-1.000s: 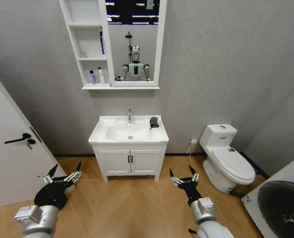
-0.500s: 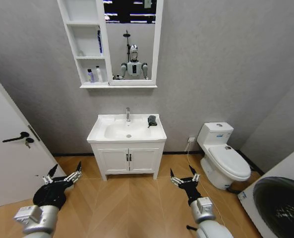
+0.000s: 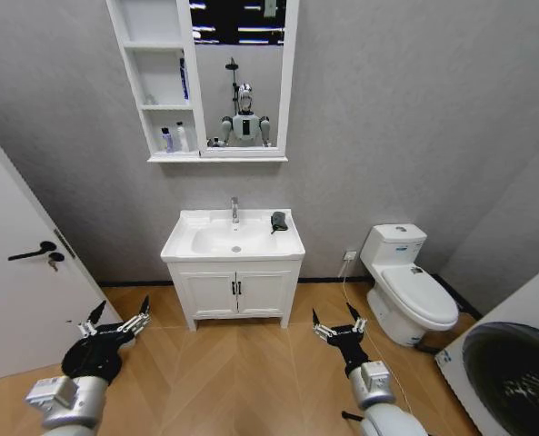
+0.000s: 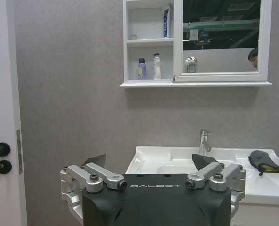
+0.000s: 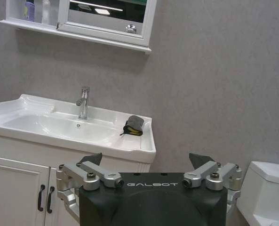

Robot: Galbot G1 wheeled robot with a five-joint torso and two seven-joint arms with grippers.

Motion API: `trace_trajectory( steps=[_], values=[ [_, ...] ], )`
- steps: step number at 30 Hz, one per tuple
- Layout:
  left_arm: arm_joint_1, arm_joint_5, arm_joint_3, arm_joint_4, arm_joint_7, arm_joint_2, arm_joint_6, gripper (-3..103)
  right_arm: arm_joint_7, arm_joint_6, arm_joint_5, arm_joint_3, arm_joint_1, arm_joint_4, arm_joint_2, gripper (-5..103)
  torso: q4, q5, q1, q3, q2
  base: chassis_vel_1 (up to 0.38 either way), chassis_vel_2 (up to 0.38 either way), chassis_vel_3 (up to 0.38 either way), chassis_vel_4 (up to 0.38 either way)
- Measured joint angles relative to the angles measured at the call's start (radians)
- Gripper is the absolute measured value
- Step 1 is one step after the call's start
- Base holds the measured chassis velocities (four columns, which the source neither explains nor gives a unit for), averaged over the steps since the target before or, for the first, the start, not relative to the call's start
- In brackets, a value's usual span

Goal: Move facial cleanser and shampoo from washbasin to cabinet, then wipe washbasin with towel.

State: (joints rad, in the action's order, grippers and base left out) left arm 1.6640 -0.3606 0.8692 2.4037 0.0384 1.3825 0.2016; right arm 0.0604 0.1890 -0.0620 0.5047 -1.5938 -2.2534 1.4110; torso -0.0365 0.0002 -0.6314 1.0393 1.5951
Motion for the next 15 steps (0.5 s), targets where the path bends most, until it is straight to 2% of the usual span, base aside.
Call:
trace_trajectory(
  steps=[9, 15],
  values=[
    [0.000, 0.000, 0.000, 0.000, 0.000, 0.000, 0.000, 100, 0.000, 0.001, 0.001, -0.001, 0.000, 0.000, 0.000, 100, -0.0002, -0.0004, 0.000, 0.000, 0.000, 0.147, 0.130, -0.133, -0.123],
    [0.000, 0.000, 0.000, 0.000, 0.000, 0.000, 0.000, 100, 0.000, 0.001, 0.001, -0.001, 0.000, 0.000, 0.000, 100, -0.0001, -0.0001, 0.000, 0.000, 0.000, 0.033, 0.043, -0.029, -0.046]
  ],
)
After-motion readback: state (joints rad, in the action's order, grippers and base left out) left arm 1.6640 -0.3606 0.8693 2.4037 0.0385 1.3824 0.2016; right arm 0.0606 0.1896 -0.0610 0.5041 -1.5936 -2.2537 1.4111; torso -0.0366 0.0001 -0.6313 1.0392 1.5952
